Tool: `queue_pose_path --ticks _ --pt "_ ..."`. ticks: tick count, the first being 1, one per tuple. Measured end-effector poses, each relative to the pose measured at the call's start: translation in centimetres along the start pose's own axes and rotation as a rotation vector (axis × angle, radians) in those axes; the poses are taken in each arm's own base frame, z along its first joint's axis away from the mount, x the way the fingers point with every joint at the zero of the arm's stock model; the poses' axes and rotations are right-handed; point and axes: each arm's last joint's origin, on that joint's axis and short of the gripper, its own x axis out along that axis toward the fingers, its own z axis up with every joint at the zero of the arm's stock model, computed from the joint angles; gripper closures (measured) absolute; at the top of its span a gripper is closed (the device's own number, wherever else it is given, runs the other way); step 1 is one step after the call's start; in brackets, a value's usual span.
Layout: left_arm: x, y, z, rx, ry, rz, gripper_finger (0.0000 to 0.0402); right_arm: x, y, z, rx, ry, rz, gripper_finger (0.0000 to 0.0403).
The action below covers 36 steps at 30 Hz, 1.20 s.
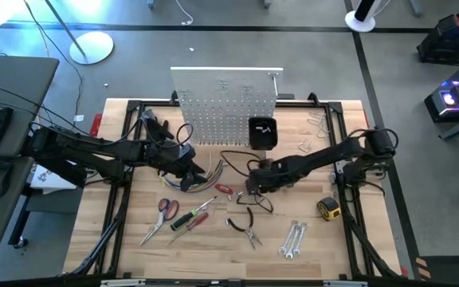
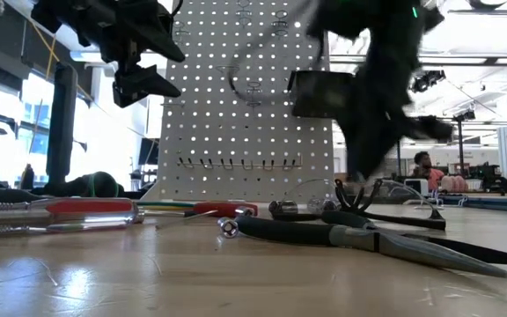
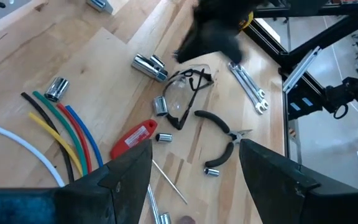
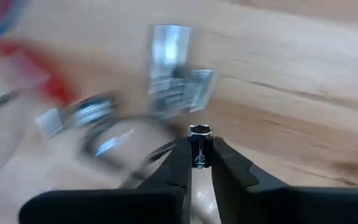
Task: Hang tools onto peg board
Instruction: Put the socket into the black bin on the peg board
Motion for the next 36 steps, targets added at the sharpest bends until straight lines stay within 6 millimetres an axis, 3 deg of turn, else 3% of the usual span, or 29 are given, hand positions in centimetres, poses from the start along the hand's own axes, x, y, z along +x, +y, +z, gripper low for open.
queue_pose_path --ticks 3,8,14,19,24,31,36 --pt "0.0 0.0 0.0 0.000 -0.001 0.009 0.0165 -3.3 2.1 0.1 -0.222 -0.048 0.077 0.0378" --pt "0.0 0.1 -0.1 -0.015 -0.002 0.020 0.0165 -11.6 5.6 0.9 -0.589 -0.304 0.215 0.0383" --pt "0.0 0.2 0.0 -0.060 -0.034 0.060 0.0165 -17.4 4.0 4.3 -0.597 -0.560 -0.086 0.0380" --pt "0.0 0.3 0.1 -0.098 -0.070 0.097 0.0165 -17.3 1.8 8.1 -0.531 -0.484 -0.240 0.0388" --pt "0.0 0.4 0.1 -0.124 -0.074 0.100 0.0165 -17.2 2.6 10.1 -0.557 -0.489 -0.093 0.0386" --pt "0.0 0.4 0.1 -0.151 -0.073 0.100 0.0165 -17.4 2.4 10.5 -0.567 -0.490 -0.094 0.0383" --pt "0.0 0.4 0.0 -0.152 -0.066 0.108 0.0165 -18.4 2.5 9.0 -0.604 -0.413 0.028 0.0379"
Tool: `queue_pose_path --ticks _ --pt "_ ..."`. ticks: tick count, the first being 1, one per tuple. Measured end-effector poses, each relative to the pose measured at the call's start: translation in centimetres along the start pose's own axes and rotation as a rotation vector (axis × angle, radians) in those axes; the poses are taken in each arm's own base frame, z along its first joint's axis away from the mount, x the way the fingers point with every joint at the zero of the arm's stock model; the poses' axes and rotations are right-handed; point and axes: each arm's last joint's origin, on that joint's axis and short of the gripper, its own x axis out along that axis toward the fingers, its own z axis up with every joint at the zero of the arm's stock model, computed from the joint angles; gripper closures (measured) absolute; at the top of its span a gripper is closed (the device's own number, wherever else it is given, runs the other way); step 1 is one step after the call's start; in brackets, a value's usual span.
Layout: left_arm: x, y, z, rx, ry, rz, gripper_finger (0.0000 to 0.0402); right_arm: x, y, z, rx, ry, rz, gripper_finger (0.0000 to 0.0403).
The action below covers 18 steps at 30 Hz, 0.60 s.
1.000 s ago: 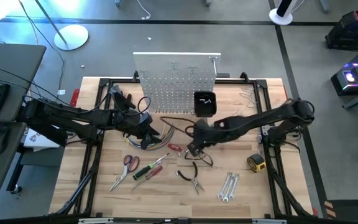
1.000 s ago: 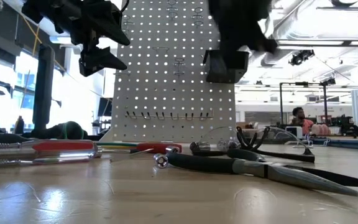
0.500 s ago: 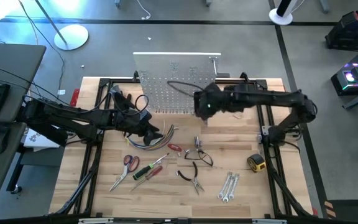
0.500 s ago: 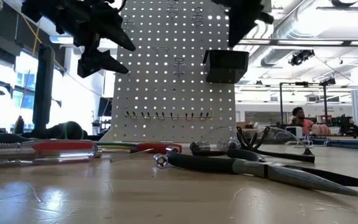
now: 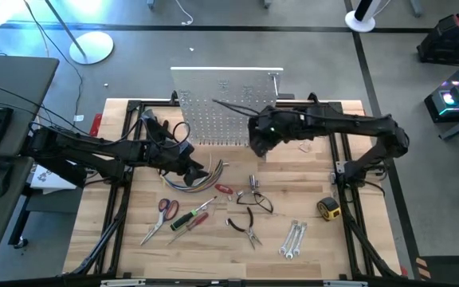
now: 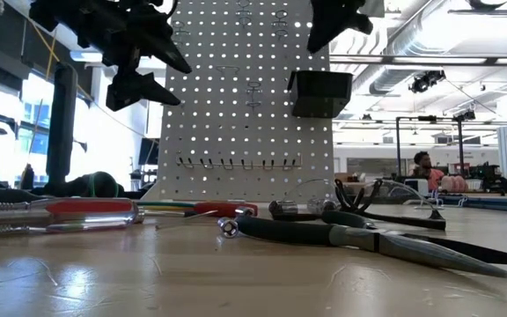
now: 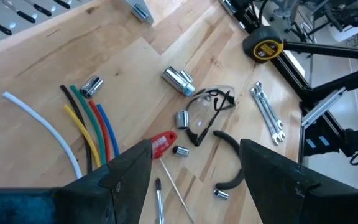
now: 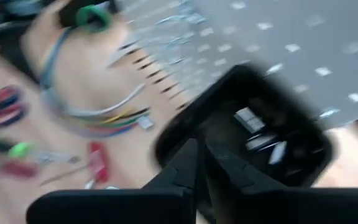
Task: Hang tools onto peg board
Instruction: Put the socket into the black bin on the peg board
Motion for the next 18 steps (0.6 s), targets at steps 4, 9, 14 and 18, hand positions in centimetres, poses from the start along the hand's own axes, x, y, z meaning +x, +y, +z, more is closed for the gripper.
queue_pose_path --ticks 4,9,14,18 --pt "0.0 0.2 -0.2 0.001 0.022 0.024 0.0165 -2.0 1.9 -1.5 -0.012 0.019 0.113 0.0349" --pt "0.0 0.4 -0.4 -0.013 0.038 0.040 0.0165 -3.8 4.6 -4.0 0.043 0.054 0.194 0.0285" --pt "0.0 0.4 -0.4 -0.015 0.047 0.036 0.0165 -2.9 6.5 -6.6 0.170 0.153 0.100 0.0216" --pt "0.0 0.4 -0.4 -0.017 0.051 0.035 0.0165 0.7 7.3 -9.0 0.321 0.242 0.011 0.0175"
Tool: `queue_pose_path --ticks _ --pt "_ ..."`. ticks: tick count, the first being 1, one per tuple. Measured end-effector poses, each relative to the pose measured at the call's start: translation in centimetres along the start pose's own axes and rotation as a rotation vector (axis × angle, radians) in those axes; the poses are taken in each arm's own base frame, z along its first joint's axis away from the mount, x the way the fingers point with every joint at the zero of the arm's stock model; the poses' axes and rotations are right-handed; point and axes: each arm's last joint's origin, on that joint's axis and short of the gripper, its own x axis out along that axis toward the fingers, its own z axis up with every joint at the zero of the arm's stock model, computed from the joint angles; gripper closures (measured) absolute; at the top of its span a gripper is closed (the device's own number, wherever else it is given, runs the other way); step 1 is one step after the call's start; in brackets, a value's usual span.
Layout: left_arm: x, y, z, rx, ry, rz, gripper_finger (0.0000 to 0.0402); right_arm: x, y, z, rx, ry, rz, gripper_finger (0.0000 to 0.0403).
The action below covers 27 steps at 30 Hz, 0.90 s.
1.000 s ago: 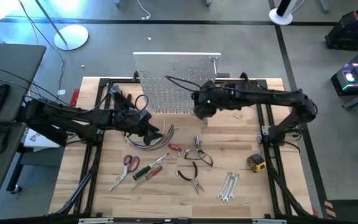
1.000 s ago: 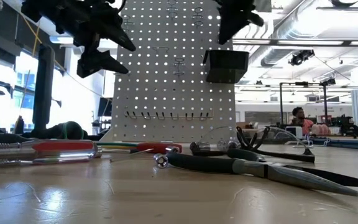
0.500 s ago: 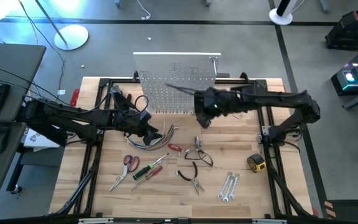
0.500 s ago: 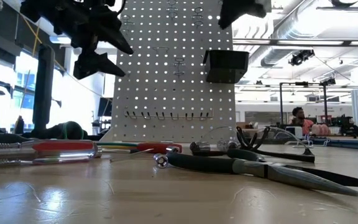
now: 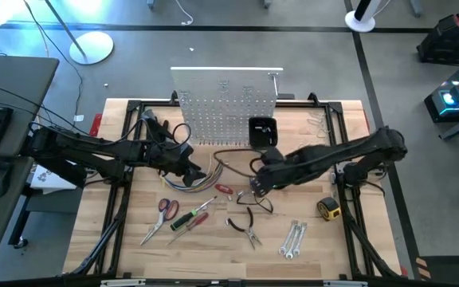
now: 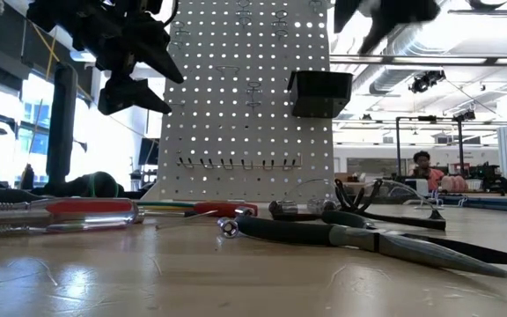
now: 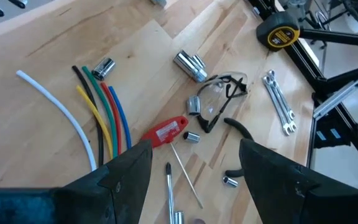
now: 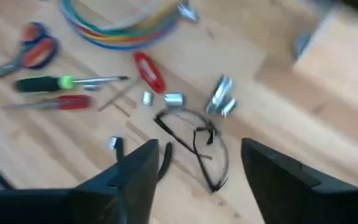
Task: Hang tools onto peg board
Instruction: Put the socket into the black bin on the peg board
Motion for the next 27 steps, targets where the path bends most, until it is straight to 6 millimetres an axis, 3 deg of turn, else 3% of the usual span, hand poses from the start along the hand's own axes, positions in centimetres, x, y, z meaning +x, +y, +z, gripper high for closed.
queue_pose_path --ticks 6,10,19,27 --pt "0.0 0.0 -0.1 -0.015 0.020 -0.016 0.0165 7.2 -0.1 -0.7 0.230 0.050 0.033 0.0165" --pt "0.0 0.0 -0.1 -0.016 0.027 -0.020 0.0165 11.4 -0.9 -1.0 0.289 0.087 -0.041 0.0165" --pt "0.0 -0.1 -0.2 -0.014 0.052 -0.043 0.0165 15.8 -1.3 -0.2 0.318 0.074 -0.116 0.0165" --pt "0.0 -0.1 -0.2 -0.013 0.052 -0.038 0.0165 16.4 -1.4 0.6 0.293 0.021 -0.111 0.0165"
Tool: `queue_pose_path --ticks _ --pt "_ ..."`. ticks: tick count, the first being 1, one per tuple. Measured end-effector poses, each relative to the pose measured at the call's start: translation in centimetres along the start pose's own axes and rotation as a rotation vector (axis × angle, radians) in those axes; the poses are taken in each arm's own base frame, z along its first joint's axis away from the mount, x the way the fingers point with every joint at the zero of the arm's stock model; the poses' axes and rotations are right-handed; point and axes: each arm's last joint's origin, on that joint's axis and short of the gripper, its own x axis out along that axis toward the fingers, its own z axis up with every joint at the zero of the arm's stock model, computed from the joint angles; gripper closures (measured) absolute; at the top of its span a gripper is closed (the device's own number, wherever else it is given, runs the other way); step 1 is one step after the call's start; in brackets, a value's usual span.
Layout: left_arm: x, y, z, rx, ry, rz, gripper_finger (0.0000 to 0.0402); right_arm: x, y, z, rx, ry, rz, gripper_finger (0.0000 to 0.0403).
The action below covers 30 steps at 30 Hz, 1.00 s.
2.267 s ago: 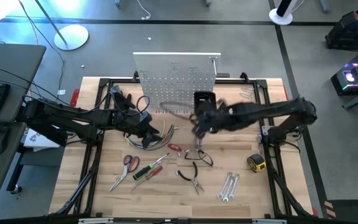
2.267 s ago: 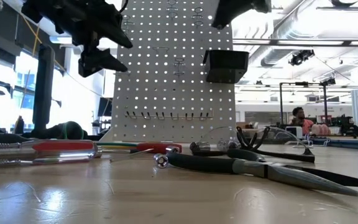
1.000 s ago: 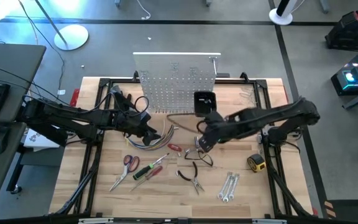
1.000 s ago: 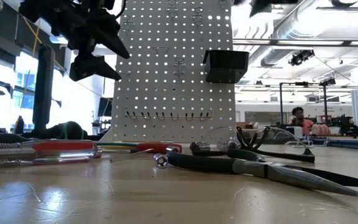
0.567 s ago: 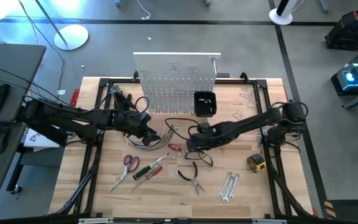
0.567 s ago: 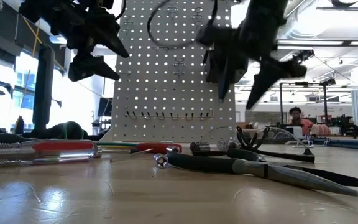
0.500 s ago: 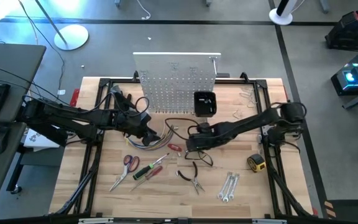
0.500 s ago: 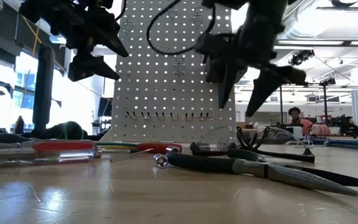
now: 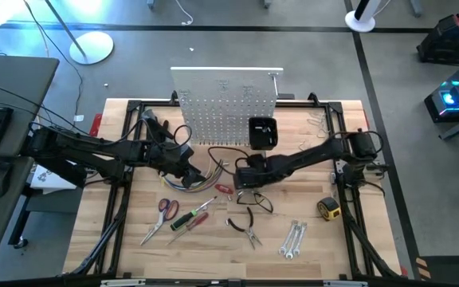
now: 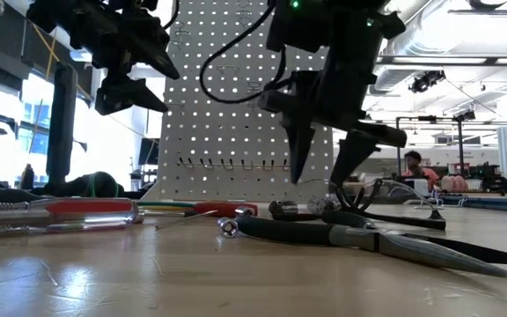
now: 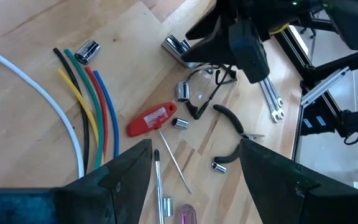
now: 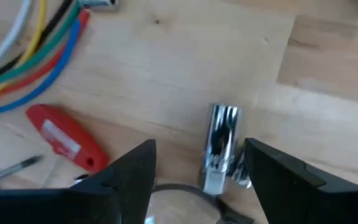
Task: Hang tools onto peg board
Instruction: Put the socket into the black bin on the peg board
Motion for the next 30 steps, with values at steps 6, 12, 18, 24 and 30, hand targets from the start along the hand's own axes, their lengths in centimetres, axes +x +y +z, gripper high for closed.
queue_pose_path --ticks 6,12,18,24,30 --pt "0.0 0.1 0.0 0.008 -0.006 0.012 0.0165 1.2 -0.1 -0.2 -0.011 0.028 -0.030 0.0165" --pt "0.0 0.1 0.0 0.008 -0.006 0.013 0.0165 2.8 -0.1 -0.7 -0.016 0.046 -0.056 0.0165" --pt "0.0 0.1 0.0 0.008 -0.006 0.015 0.0165 3.0 -0.2 -0.8 -0.039 0.035 -0.073 0.0198" --pt "0.0 0.1 0.0 0.008 -0.006 0.015 0.0165 3.1 -0.6 -0.9 -0.115 0.042 -0.125 0.0315" --pt "0.0 0.1 0.0 0.008 -0.008 0.018 0.0165 3.1 -0.6 -1.0 -0.176 0.068 -0.115 0.0331"
